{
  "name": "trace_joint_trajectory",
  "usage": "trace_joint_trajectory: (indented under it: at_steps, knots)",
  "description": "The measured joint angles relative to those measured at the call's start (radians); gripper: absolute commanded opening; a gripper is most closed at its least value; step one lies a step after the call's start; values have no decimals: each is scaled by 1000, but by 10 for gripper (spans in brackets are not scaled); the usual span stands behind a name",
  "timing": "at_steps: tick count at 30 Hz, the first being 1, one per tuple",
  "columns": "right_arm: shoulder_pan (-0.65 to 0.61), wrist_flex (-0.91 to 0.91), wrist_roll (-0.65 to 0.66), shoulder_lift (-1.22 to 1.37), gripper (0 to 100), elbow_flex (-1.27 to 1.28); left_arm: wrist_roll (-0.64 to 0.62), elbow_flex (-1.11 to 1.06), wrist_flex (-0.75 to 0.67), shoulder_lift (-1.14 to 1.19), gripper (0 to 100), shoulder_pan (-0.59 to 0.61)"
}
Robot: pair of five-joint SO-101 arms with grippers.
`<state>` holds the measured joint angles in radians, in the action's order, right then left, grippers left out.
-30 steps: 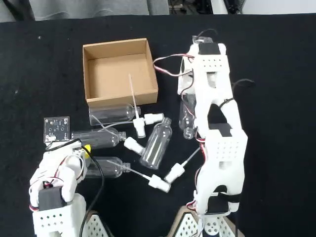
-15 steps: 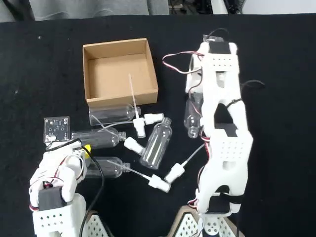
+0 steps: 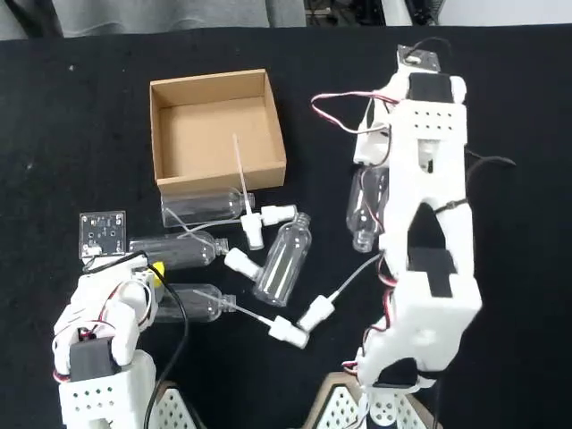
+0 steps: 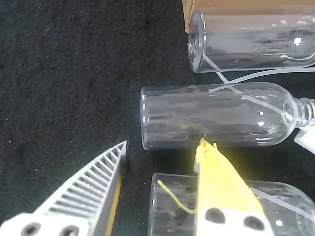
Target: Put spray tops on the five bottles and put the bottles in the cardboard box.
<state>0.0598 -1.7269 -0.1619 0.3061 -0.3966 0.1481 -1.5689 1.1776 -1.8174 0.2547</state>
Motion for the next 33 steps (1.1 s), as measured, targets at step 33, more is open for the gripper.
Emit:
trace_joint_trajectory:
  at_steps: [33]
  knots:
    - [164,2,-723,-117,15,129,0,0,0,0,209,0]
